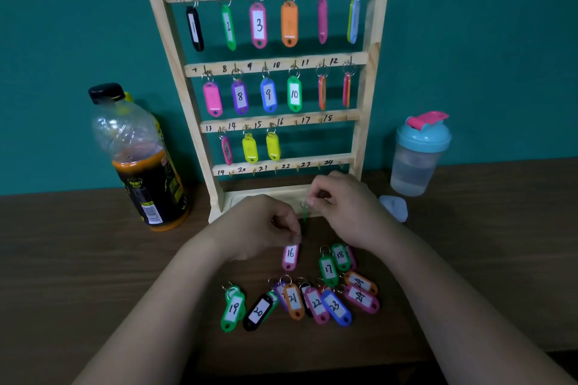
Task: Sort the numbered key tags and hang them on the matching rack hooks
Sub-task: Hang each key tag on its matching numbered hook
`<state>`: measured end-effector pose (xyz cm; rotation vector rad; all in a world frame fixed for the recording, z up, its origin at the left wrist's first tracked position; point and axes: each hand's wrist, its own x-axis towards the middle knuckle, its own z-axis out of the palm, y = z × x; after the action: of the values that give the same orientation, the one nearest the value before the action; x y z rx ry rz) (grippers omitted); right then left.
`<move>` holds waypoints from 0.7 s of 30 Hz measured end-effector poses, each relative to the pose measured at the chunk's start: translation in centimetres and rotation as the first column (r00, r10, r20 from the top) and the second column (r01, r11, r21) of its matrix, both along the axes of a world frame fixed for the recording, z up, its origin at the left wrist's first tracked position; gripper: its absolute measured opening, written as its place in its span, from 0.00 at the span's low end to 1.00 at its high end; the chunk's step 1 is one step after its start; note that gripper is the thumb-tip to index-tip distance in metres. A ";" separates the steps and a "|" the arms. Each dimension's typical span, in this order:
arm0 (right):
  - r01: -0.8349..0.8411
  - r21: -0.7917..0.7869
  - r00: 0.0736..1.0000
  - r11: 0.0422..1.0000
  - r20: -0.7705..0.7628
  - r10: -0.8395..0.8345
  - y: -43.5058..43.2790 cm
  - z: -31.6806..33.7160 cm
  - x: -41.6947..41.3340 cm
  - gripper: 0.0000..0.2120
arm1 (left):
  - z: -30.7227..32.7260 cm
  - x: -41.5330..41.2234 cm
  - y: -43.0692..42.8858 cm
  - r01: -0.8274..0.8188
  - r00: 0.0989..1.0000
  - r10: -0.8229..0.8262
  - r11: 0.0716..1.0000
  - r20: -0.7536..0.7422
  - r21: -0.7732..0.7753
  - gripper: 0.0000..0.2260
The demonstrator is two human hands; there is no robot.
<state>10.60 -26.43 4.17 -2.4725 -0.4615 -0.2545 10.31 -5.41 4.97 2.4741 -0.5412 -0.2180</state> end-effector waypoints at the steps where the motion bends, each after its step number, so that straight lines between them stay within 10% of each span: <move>1: 0.002 0.032 0.999 0.999 0.036 -0.003 0.0 0.5 0.1 0.04 | 0.5 0.1 0.2 -0.005 0.999 0.006 1.000 0.034 -0.019 0.02; 12: 0.036 0.411 0.933 0.911 0.313 -0.178 2.2 5.2 2.3 0.06 | 3.7 0.4 -0.4 -0.166 0.901 0.294 0.912 0.318 -0.375 0.06; 21: 0.060 0.432 0.923 0.900 0.320 -0.215 3.1 5.6 3.7 0.06 | 4.9 1.4 -0.2 -0.206 0.815 0.439 0.830 0.378 -0.518 0.04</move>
<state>14.34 -23.38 9.73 -2.0385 -0.3327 -0.7950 11.70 -5.59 9.91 2.0882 -0.2915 0.6285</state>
